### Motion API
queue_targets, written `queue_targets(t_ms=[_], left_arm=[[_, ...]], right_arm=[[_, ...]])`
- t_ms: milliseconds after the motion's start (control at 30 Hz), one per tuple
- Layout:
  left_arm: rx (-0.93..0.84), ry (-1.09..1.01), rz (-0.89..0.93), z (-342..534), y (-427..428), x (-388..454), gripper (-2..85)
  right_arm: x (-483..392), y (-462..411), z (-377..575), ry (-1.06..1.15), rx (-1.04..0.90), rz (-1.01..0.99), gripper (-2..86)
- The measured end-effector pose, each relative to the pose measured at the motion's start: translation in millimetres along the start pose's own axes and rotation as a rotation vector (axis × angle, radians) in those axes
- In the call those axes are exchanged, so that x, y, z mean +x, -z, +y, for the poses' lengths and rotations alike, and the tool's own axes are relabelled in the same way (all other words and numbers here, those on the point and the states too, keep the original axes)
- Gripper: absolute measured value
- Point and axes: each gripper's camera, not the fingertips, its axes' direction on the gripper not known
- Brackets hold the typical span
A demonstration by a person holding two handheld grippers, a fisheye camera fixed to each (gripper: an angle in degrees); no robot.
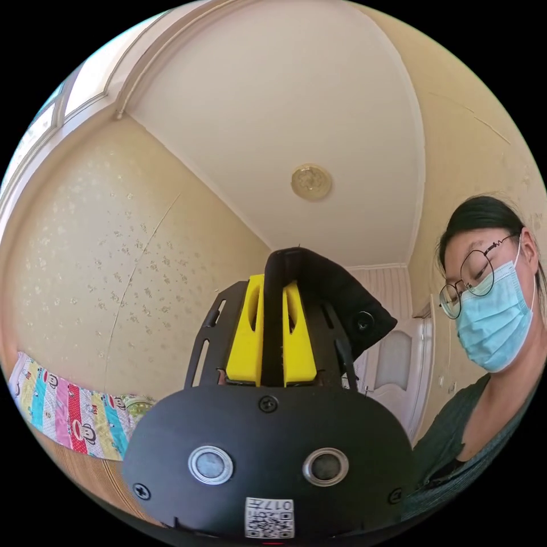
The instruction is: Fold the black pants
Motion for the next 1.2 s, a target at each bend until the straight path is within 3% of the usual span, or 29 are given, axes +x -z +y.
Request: queue_targets(t_ms=[133,233,300,433,633,700,900,1033,1200], left_arm=[[-0.029,0.021,0.035,9.3,-14.2,7.1,5.1],[-0.029,0.033,0.018,14.4,-18.1,6.6,5.1],[-0.039,0.036,-0.001,14.9,-18.6,3.7,5.1],[-0.074,0.07,-0.035,7.7,-6.2,-18.1,5.1],[-0.234,0.199,-0.023,-1.8,10.9,-75.9,5.2],[-0.291,0.202,0.015,2.3,10.0,-85.0,5.2],[-0.444,0.111,0.265,19.1,-0.5,-81.0,5.7],[-0.529,0.024,0.251,30.5,-0.6,-56.0,8.9],[-0.578,0.111,0.101,71.2,-5.7,-46.9,16.2]], right_arm=[[-15.4,-5.7,-0.9,0.099,-0.017,-0.053,15.7],[-31.4,-11.8,0.8,0.143,-0.028,-0.053,8.2],[-36.1,-4.0,2.5,0.117,-0.002,-0.064,3.1],[-13.2,32.9,8.5,0.013,0.059,-0.077,1.7],[66.8,161.9,9.2,-0.332,0.37,0.207,1.3],[69.7,186.2,-13.6,-0.32,0.377,0.356,1.2],[29.3,205.1,-80.0,-0.262,0.461,0.552,0.9],[3.0,209.6,-109.1,-0.249,0.534,0.62,0.7],[-26.4,219.9,-151.8,-0.204,0.621,0.655,0.6]])
